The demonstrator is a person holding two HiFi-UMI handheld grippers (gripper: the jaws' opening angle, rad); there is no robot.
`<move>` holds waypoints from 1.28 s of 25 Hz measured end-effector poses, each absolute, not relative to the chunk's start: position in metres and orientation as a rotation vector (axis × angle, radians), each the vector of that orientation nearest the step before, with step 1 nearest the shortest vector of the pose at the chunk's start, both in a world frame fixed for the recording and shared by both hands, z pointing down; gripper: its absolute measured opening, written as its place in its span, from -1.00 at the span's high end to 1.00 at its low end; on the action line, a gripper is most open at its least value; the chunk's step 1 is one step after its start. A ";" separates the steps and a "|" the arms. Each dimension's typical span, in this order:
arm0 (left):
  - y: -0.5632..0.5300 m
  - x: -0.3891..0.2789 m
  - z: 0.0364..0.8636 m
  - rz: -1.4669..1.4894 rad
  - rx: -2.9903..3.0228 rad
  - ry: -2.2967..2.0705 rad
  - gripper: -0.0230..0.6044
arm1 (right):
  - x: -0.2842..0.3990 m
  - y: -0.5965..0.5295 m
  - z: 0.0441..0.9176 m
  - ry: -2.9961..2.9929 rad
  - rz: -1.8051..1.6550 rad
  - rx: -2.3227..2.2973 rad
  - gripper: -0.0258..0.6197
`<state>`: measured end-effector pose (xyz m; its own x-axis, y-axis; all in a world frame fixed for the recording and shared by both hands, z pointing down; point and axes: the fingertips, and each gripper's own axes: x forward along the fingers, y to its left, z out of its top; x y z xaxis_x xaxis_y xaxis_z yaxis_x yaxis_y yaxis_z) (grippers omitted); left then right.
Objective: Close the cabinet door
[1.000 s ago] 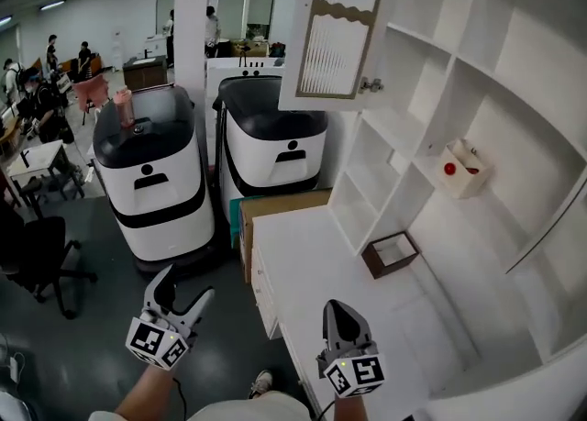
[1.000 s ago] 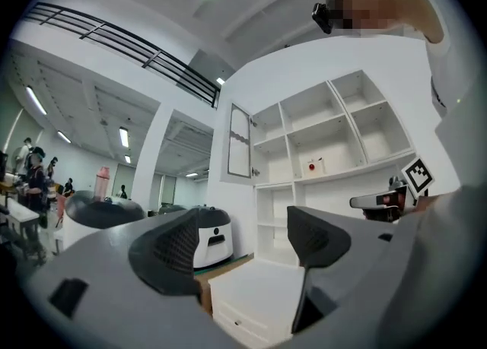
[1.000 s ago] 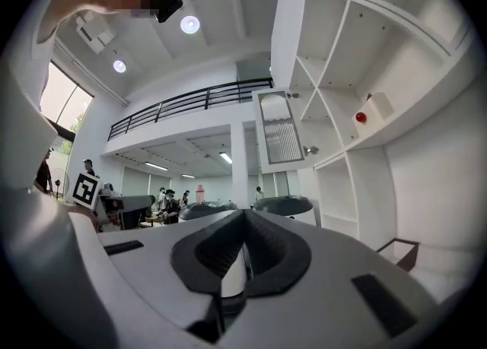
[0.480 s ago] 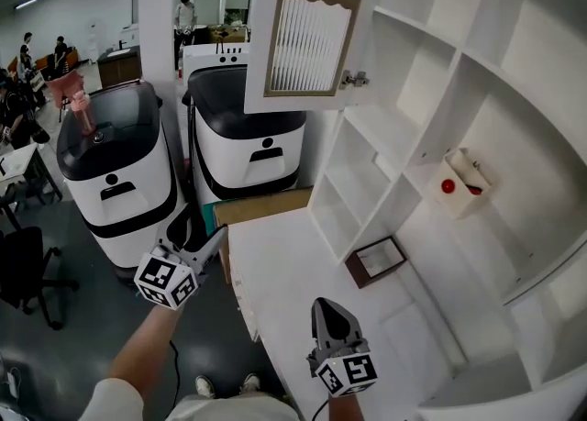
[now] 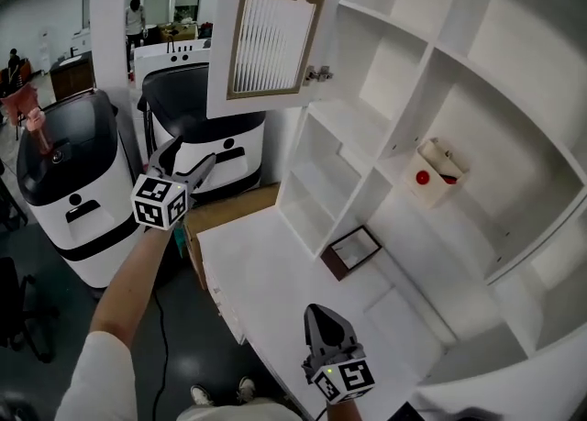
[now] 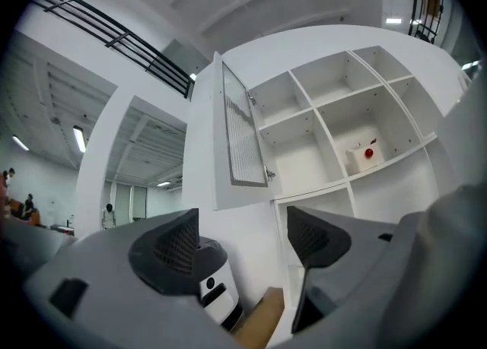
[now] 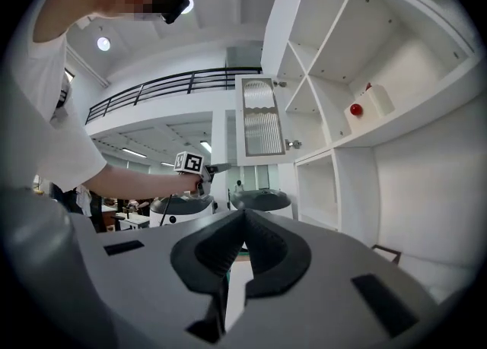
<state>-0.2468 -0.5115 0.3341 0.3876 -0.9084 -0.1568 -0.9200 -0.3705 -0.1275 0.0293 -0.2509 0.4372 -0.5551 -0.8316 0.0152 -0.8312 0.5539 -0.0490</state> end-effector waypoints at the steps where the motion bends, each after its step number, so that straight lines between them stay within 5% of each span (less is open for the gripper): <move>1: -0.523 -0.246 0.330 0.076 -2.451 1.624 -0.17 | 0.031 -0.250 0.438 2.753 -0.084 -1.498 0.93; 24: -0.631 -0.232 0.239 0.104 -2.387 1.541 -0.17 | 0.070 -0.257 0.453 2.568 -0.164 -1.772 0.93; 32: -0.631 -0.234 0.231 0.151 -2.400 1.560 0.13 | 0.072 -0.252 0.447 2.536 -0.147 -1.790 0.93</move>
